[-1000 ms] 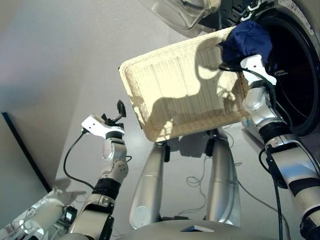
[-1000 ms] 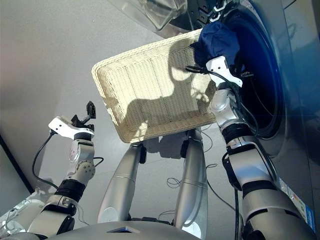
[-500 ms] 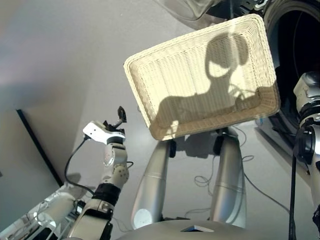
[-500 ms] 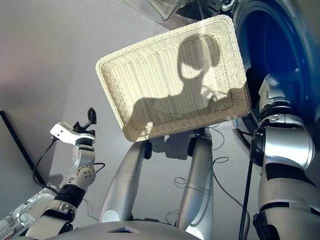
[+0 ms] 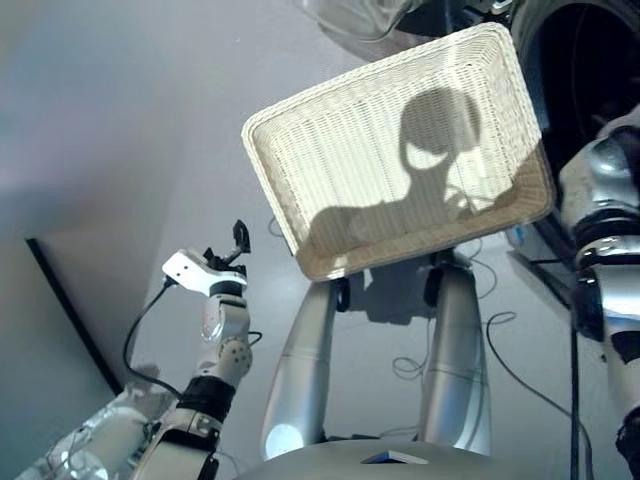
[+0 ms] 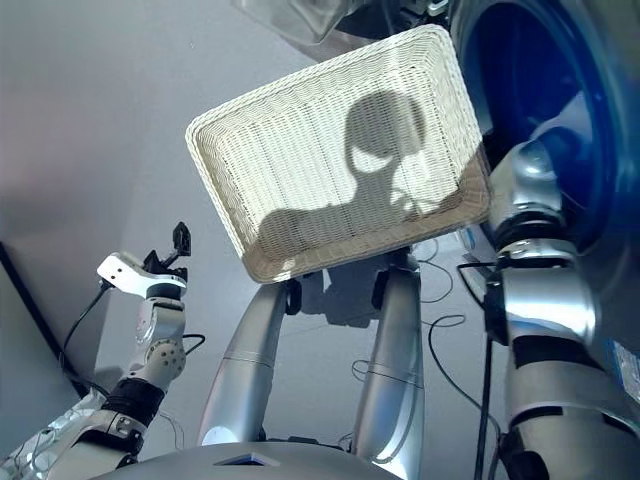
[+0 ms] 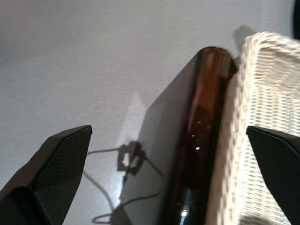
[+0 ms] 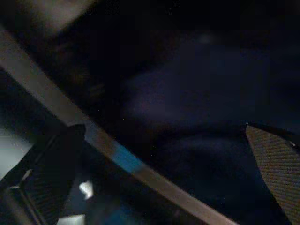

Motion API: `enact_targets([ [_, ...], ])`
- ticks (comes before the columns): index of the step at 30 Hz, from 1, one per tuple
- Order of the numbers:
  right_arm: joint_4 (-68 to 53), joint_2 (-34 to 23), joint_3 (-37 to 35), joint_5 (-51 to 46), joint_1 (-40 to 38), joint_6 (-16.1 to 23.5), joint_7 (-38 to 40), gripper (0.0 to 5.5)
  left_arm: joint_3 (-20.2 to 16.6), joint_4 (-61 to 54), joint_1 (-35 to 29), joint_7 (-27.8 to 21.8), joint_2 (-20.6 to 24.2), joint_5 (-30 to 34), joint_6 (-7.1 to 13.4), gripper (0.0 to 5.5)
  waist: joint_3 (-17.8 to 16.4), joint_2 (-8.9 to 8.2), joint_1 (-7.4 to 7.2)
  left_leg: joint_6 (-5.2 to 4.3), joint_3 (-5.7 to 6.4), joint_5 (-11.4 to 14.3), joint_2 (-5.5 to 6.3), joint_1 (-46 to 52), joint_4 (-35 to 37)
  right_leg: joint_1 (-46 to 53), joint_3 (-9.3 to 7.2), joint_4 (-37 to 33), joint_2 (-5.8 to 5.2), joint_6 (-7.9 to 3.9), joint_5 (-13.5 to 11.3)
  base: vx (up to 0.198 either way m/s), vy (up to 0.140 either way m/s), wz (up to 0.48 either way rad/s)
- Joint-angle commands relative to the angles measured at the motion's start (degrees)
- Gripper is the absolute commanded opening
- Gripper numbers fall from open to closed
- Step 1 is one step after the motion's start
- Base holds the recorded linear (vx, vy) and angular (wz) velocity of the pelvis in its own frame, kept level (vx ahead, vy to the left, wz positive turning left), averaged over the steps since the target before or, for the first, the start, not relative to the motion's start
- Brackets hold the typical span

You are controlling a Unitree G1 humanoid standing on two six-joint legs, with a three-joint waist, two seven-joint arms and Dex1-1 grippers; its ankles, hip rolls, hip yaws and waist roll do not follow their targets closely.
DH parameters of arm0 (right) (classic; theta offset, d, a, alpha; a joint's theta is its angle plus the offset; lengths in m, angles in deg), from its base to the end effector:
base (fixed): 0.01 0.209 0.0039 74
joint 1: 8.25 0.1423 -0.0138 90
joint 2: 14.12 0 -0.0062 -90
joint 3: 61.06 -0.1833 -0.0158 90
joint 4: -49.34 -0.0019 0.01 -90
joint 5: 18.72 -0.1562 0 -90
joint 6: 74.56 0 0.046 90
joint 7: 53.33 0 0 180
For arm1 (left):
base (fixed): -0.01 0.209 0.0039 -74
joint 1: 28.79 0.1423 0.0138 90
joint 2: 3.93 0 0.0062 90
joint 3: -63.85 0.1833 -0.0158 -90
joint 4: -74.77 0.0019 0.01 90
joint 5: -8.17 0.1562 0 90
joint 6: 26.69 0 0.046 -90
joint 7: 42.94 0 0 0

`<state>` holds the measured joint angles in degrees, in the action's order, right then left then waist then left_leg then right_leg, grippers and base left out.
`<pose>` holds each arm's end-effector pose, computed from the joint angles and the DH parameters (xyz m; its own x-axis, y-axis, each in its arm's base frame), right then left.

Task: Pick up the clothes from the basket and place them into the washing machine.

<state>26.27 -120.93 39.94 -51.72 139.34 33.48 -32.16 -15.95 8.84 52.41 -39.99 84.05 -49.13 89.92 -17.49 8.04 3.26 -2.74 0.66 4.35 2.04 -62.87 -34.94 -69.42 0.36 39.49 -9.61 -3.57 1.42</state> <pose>0.3639 -0.2678 0.1664 0.8047 -0.5563 0.2073 0.5578 0.8280 0.0569 0.2406 0.1855 0.0097 0.9717 0.2353 0.0225 -0.1687 0.7571 -0.6311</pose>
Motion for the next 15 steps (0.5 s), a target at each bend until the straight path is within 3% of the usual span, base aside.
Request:
enact_targets([
  [1, -2.8, -0.6, 3.4, -0.1, -0.6, 3.4, -7.1, 5.5, -4.9, 1.4, 2.0, -2.6, 2.8, -1.1, 0.6, 5.5, 0.6, -0.57, 0.0, -0.6, 1.21, -3.7, 0.61, 0.0, 2.3, 2.0, -3.34, -3.3, 1.15, -1.45, -7.1, 0.0, 0.0, 0.0],
  [9, -6.0, 5.3, 5.2, 0.6, -6.8, 3.3, -12.6, 5.5, -4.9, 7.6, 0.0, -4.6, 2.4, 2.8, 0.1, 5.5, 1.5, -2.31, 0.74, -1.12, 1.84, -5.2, -0.01, 6.7, 9.3, 9.4, -5.39, -10.7, 0.92, -1.65, -7.7, 0.0, 0.0, 0.0],
  [15, -6.8, 10.2, 3.5, 1.6, -15.4, 3.4, -13.8, 5.5, -3.9, 16.7, -1.5, -3.2, 1.7, 12.9, -0.2, 5.5, 2.5, -3.92, 0.7, -1.34, 2.52, -5.9, -0.72, 13.7, 14.3, 16.5, -7.08, -15.8, 1.57, -1.71, -7.7, 0.0, 0.0, 0.0],
])
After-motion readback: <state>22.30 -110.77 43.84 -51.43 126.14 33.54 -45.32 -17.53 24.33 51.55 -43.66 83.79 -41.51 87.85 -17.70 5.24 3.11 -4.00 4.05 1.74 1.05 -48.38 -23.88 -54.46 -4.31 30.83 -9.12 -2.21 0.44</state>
